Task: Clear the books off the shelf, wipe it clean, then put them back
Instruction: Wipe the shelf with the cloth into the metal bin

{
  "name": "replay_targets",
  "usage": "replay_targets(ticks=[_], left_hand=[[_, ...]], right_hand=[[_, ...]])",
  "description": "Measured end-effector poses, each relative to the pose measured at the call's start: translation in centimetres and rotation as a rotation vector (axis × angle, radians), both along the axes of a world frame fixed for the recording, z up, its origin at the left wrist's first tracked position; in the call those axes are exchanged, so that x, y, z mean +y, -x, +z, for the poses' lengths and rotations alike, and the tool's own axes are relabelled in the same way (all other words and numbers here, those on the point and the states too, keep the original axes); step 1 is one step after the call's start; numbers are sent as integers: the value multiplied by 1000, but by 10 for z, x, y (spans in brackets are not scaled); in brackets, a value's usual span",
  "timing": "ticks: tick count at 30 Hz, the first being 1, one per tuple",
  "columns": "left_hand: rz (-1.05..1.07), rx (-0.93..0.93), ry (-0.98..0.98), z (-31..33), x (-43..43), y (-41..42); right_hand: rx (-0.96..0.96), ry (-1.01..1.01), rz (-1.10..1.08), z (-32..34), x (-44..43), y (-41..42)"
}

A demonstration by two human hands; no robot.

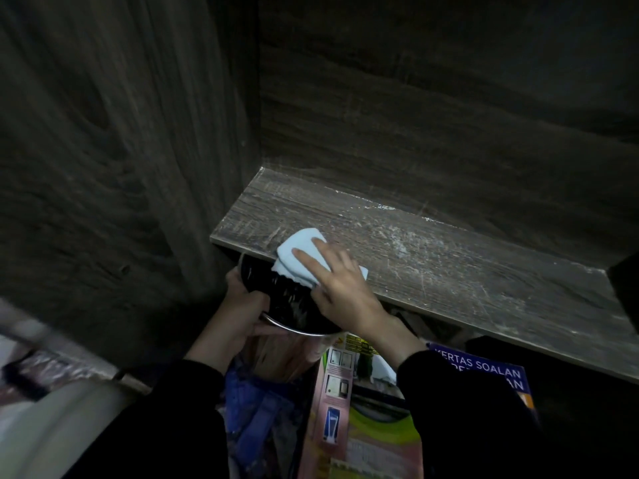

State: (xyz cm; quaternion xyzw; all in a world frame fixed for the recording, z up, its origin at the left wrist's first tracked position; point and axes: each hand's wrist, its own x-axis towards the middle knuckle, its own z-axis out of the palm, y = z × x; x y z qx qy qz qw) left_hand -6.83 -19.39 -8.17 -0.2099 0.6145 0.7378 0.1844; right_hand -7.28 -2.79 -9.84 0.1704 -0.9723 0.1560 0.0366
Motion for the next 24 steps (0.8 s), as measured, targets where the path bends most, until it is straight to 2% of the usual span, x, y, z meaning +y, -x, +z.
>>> replay_targets(ticks=[3, 6, 11, 13, 15, 18, 21, 23, 24], left_hand=[[-15, 12, -14, 3, -1, -2], [-22, 13, -13, 4, -1, -3], [-28, 2, 2, -1, -3, 0], [-29, -3, 3, -2, -3, 1], [-33, -7, 2, -3, -3, 2], [-50, -14, 2, -5, -5, 3], [-49, -13, -4, -8, -6, 5], [-44, -7, -9, -9, -6, 5], [-41, -4, -12, -10, -6, 5]], right_hand=[[45, 54, 86, -2, -1, -4], [56, 236, 99, 3, 1, -5], [55, 866, -222, 30, 14, 0], [90, 1002, -408, 39, 30, 6], [170, 950, -603, 41, 50, 16], [235, 728, -866, 38, 79, 34], [42, 402, -1069, 30, 85, 55], [-60, 188, -1088, 26, 71, 70], [-84, 146, -1080, 25, 62, 78]])
